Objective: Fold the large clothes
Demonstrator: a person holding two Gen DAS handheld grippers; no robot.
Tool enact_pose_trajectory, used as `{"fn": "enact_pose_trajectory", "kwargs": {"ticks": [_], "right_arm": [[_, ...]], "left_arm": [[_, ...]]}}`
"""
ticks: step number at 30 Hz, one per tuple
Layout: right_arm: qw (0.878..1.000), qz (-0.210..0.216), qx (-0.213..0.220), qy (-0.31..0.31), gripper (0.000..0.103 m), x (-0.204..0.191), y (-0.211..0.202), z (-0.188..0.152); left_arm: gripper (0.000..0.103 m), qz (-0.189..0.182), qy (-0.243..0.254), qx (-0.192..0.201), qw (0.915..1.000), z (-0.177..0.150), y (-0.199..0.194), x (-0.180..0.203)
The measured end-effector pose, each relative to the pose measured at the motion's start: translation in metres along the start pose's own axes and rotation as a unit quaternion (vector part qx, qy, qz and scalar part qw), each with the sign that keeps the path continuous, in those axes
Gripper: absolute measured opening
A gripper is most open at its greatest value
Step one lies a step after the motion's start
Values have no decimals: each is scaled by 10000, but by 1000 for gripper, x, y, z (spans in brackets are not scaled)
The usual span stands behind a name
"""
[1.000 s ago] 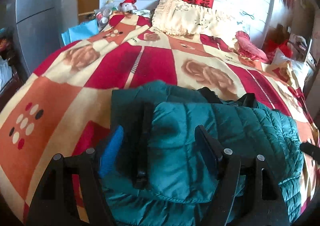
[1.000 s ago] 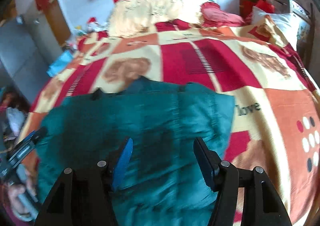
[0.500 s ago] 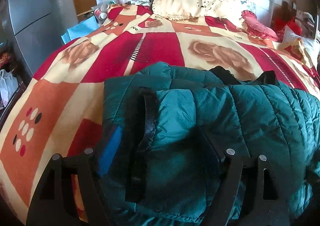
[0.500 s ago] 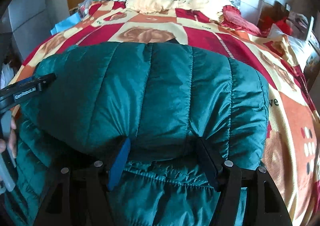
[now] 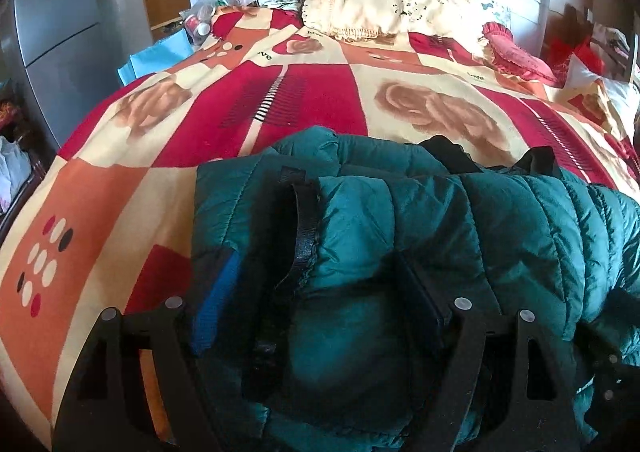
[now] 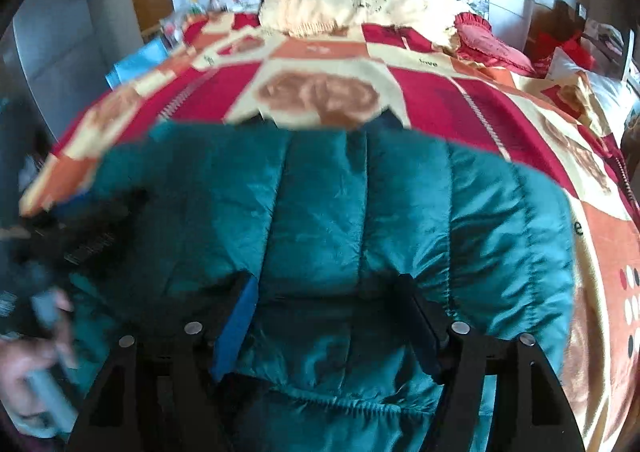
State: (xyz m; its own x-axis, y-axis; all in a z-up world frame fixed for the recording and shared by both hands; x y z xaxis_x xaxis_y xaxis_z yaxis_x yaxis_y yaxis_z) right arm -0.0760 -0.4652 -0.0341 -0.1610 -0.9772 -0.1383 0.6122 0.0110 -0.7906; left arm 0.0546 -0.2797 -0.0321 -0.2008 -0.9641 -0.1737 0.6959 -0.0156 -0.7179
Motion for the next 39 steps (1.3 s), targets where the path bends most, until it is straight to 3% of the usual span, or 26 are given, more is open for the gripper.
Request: {"fn": "enact_pose_trajectory", "kwargs": {"ticks": [6, 12, 18, 24, 29, 39], "right_arm": [[9992, 334, 84, 215, 69, 11, -20, -1], [9982, 75, 479, 361, 69, 51, -69, -10], [9971, -371, 119, 661, 69, 102, -52, -33], [9974, -288, 53, 657, 69, 111, -44, -38], [9940, -72, 445, 1001, 73, 124, -90, -35], [9859, -117, 258, 1651, 73, 150, -132, -80]], "left_arm": [[80, -3, -5, 5, 10000, 1, 2, 0], [80, -9, -13, 8, 10000, 1, 3, 0], [85, -52, 0, 13, 10000, 1, 4, 2], [87, -163, 202, -2, 9997, -1, -3, 5], [87, -361, 118, 9, 9993, -6, -35, -19], [87, -712, -135, -399, 9966, -66, -79, -65]]}}
Point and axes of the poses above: each gripper's, at about its wrist camera, not at the fingertips, and y roughly the way its jaws point, x to its right, z to its top, the point moved 10 cm from there along y, roughly the way its jaws point, and after that the axes turned 11 degrees about z, right-handed, at the moved point
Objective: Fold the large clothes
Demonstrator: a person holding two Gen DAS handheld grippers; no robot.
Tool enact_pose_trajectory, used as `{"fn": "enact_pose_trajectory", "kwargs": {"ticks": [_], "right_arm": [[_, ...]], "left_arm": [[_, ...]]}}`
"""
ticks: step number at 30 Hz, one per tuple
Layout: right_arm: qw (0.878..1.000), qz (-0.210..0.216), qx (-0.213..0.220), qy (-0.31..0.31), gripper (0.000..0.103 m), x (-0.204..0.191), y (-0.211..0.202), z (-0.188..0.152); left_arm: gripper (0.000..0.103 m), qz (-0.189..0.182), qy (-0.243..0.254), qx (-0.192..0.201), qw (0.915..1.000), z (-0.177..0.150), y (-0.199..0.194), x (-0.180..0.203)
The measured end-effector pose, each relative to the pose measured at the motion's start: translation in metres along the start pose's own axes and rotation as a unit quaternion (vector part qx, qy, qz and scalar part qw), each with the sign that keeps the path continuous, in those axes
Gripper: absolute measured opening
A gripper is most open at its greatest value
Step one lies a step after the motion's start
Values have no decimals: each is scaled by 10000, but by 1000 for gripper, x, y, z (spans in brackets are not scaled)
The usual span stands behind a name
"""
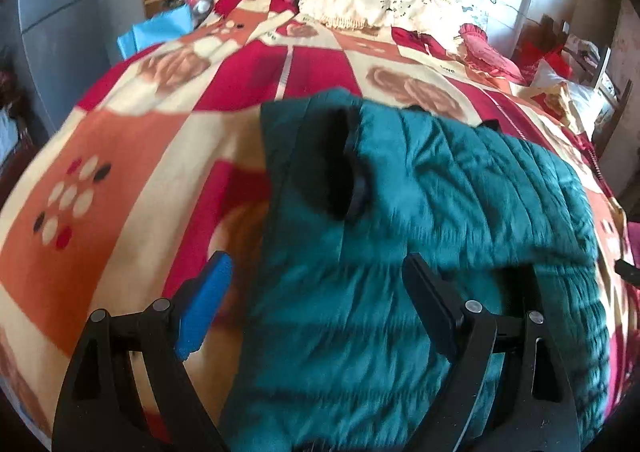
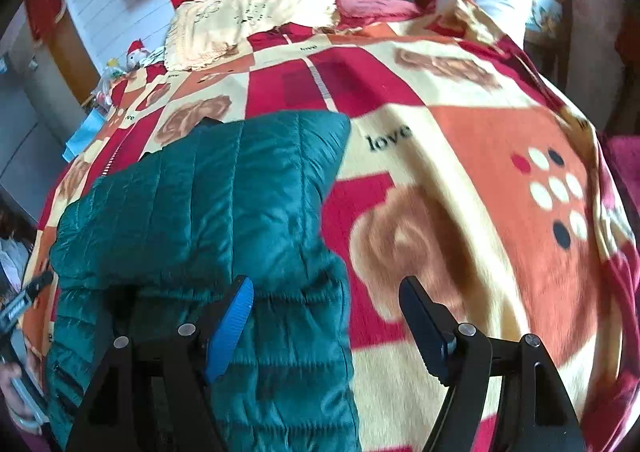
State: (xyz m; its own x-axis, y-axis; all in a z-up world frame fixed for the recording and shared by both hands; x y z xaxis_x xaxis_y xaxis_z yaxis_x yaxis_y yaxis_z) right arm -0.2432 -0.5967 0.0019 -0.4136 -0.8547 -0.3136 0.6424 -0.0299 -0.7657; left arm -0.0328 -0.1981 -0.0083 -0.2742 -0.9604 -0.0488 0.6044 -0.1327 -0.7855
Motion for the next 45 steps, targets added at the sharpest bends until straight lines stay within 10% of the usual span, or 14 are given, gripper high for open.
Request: {"fn": "enact_pose_trajectory", "kwargs": {"ticks": [45], "right_arm": [[9984, 64, -547, -95, 81, -8, -78, -184]], "left_arm": [[87, 125, 34, -55, 9999, -146, -98, -46]]}}
Point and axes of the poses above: each gripper's, at about its wrist camera, not at the fingertips, and y roughly the way its jaws point, x to its right, z to its top, the point moved 10 cm from there along y, roughly the way its jaws point, and after that the axes turned 11 degrees about z, right-handed, at the moved point
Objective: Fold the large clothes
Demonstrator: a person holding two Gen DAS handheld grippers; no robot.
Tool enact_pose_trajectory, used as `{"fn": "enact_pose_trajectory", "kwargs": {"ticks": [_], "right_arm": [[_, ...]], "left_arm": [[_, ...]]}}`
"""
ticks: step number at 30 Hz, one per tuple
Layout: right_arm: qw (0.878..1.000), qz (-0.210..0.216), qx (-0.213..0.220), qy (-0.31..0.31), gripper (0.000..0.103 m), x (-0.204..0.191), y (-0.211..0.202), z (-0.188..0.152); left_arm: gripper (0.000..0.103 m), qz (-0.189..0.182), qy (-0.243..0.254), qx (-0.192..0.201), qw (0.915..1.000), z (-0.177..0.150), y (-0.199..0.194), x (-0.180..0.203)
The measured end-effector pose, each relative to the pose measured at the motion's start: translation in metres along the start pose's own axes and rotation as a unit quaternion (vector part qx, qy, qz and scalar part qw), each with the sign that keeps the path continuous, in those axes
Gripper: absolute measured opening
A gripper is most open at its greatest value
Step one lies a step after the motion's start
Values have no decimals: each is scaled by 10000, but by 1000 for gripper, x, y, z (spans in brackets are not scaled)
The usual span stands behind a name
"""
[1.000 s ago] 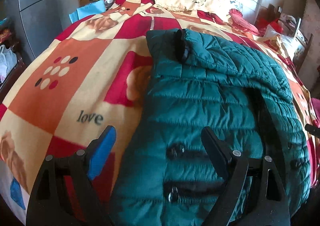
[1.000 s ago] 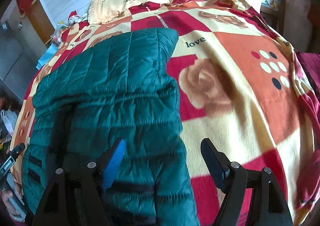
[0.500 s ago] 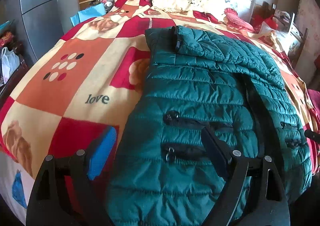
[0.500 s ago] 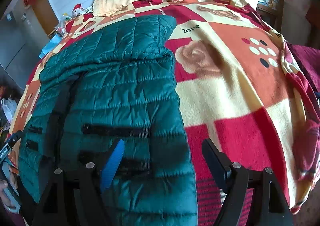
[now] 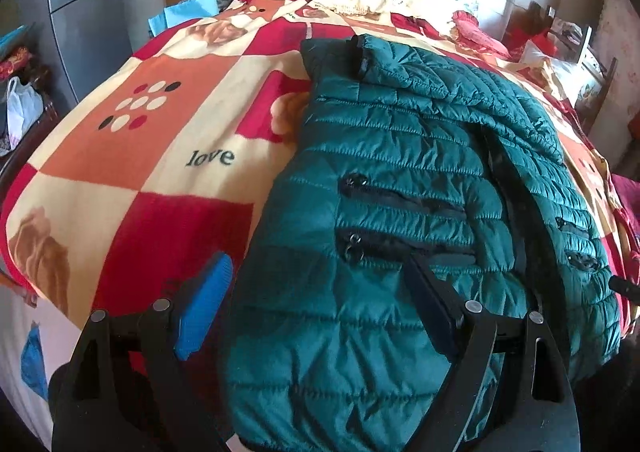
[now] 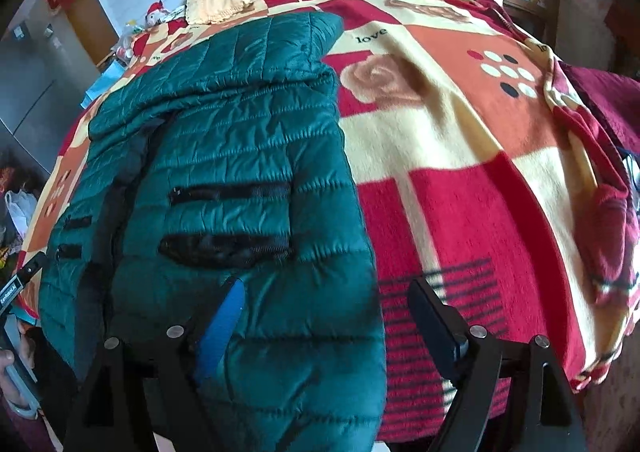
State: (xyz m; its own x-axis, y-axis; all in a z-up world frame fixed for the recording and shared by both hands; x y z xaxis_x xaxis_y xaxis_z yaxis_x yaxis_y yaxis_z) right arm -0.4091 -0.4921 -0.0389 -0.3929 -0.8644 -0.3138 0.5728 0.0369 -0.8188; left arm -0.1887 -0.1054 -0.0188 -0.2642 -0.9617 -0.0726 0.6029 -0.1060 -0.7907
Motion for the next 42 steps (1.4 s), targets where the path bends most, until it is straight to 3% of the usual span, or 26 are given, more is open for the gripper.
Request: {"fn": "enact_pose_trajectory", "kwargs": {"ticks": [20, 31, 39, 42], "right_arm": [[9996, 96, -229, 116, 83, 6, -5, -37], [9994, 153, -246, 197, 86, 11, -4, -41], [9981, 442, -197, 377, 86, 14, 3, -39], [9956, 790, -233, 439, 86, 6, 6, -40]], "left_arm": [[87, 20, -99, -269, 9996, -28, -2, -22], [87, -464, -785, -809, 9925, -37, 5, -55], [87, -683, -509, -1134, 9899, -53, 17, -29], [87, -675, -408, -1131, 9905, -55, 19, -21]]}}
Point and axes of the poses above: each gripper's, at about its wrist camera, not at the fingertips, and y roughly the way its jaws point, x to its right, z to its top, the point moved 10 cm from there along y, roughly the way its jaws point, and after that the axes turned 11 degrees about z, right-handed, at the moved point
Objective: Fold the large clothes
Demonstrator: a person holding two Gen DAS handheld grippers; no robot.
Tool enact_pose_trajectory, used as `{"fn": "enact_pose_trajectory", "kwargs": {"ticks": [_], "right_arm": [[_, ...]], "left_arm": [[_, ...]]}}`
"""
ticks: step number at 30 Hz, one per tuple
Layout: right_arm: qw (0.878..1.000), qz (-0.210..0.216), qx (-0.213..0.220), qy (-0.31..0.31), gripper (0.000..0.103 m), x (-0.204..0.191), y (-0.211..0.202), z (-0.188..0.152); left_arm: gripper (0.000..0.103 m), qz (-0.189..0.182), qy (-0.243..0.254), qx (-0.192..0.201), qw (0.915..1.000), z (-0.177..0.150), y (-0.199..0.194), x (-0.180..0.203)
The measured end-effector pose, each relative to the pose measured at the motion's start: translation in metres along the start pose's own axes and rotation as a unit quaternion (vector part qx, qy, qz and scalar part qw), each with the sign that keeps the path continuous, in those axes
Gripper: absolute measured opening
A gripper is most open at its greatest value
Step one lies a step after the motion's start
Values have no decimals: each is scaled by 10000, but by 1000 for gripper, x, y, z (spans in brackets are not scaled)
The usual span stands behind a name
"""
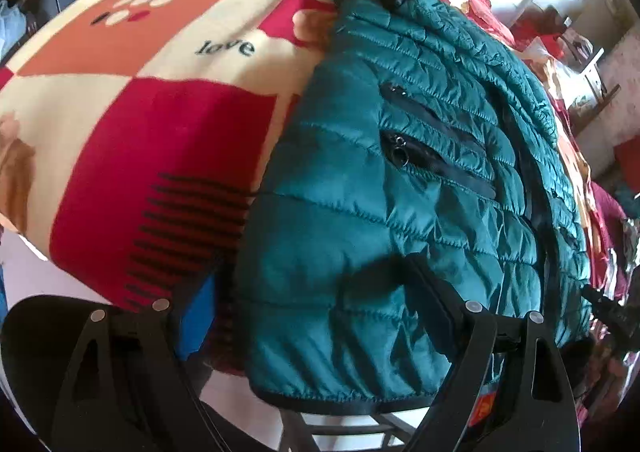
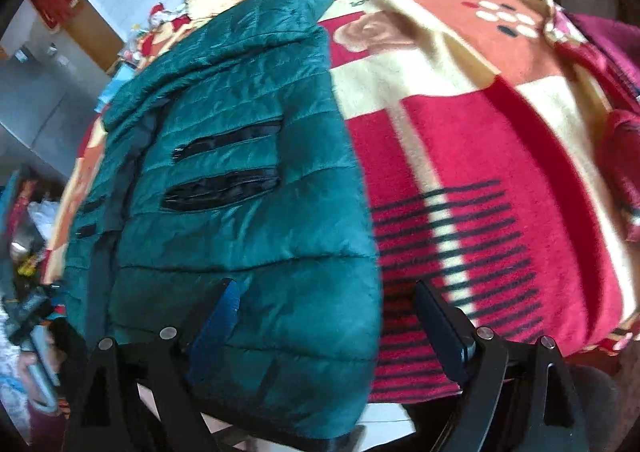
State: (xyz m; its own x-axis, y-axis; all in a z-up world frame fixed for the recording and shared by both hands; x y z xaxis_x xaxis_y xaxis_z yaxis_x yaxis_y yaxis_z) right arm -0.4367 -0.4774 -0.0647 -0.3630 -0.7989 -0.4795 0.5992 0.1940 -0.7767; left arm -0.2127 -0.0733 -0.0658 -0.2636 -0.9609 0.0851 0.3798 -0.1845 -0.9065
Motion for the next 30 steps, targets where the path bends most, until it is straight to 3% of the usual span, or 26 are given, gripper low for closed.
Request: {"fn": "enact_pose_trajectory", "kwargs": {"ticks": [5, 12, 14, 17, 20, 30], "right_arm": [[9990, 416, -70, -176, 86, -17, 8, -3], [9986, 459, -3, -272, 85, -20, 11, 0], [9982, 473, -34, -357, 73, -22, 12, 0], [9965, 724, -7, -411, 67, -26, 8, -1], [9937, 1053, 38, -379, 67, -25, 7, 0], [9902, 1364, -50, -303, 75, -25, 10, 1]], "left_arm": [[87, -32, 28, -52, 10000, 0, 1, 3], [87, 4, 119, -63, 9999, -2, 2, 4], [87, -27, 127, -100, 9999, -2, 2, 6], [87, -49, 169, -98, 9998, -2, 2, 9], [87, -58, 228, -56, 9997, 0, 3, 11], [88, -42, 226, 85, 9997, 2, 5, 12]]}}
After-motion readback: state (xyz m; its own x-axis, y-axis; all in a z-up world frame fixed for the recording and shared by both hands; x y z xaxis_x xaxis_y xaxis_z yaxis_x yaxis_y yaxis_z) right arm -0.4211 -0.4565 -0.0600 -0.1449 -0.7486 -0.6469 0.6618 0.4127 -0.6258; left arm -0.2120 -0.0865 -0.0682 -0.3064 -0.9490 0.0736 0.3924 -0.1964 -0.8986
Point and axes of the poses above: each gripper's, at about its wrist camera, not at the fingertips, and y roughly the way its jaws point, x to its right, z to its top, the point moved 10 cm from there along y, roughly the way its jaws point, and after that the axes turned 11 degrees about z, right-handed, at the moved point
